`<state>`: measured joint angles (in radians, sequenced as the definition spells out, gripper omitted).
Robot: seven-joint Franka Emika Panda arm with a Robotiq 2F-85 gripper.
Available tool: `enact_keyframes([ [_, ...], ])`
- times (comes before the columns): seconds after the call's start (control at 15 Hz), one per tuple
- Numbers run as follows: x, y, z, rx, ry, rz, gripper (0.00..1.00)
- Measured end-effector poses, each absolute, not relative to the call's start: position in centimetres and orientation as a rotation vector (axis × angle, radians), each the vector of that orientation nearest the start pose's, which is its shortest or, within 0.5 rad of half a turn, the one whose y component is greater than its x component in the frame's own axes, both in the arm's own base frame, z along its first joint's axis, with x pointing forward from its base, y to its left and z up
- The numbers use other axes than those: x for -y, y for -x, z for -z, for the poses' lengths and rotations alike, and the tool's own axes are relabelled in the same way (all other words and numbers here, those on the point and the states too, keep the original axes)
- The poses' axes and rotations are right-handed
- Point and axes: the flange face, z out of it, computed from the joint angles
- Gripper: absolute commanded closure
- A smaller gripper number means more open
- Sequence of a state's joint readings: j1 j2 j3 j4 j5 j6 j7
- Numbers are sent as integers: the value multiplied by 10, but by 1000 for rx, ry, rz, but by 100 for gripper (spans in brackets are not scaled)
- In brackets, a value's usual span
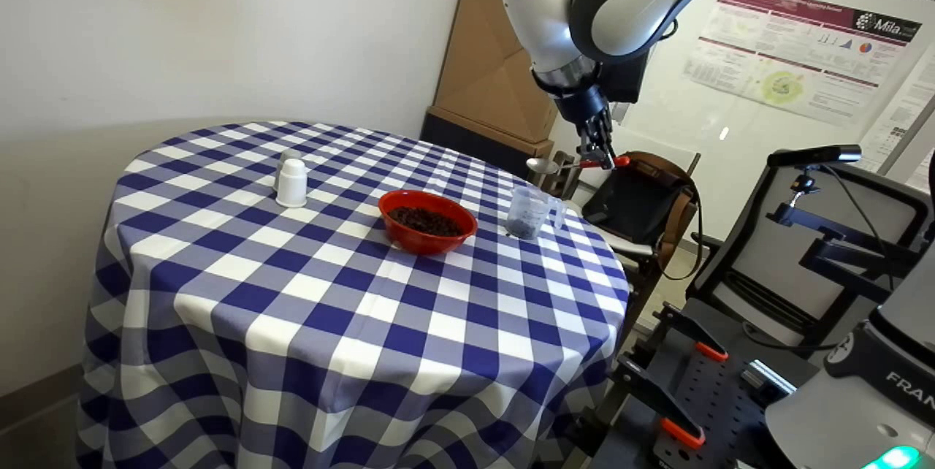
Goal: Use the spoon to place some of the contents from the red bowl into the clear jug
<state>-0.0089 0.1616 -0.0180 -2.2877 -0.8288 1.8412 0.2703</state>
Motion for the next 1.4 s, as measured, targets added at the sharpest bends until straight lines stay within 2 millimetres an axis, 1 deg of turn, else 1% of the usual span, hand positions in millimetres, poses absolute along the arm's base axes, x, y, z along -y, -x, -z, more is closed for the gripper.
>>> enact_keyframes([
  [0.2, 41, -479, -276, -246, -2407, 568, 95],
  [0.53, -27, -503, -299, -313, -2576, 458, 95],
  [0.67, -49, -508, -301, -339, -2624, 451, 95],
  [0.73, -57, -510, -299, -347, -2646, 459, 95],
  [0.8, -62, -512, -296, -350, -2666, 471, 95],
  [0.93, -67, -516, -287, -343, -2698, 501, 95],
  [1.4, -69, -524, -247, -322, -2732, 609, 95],
])
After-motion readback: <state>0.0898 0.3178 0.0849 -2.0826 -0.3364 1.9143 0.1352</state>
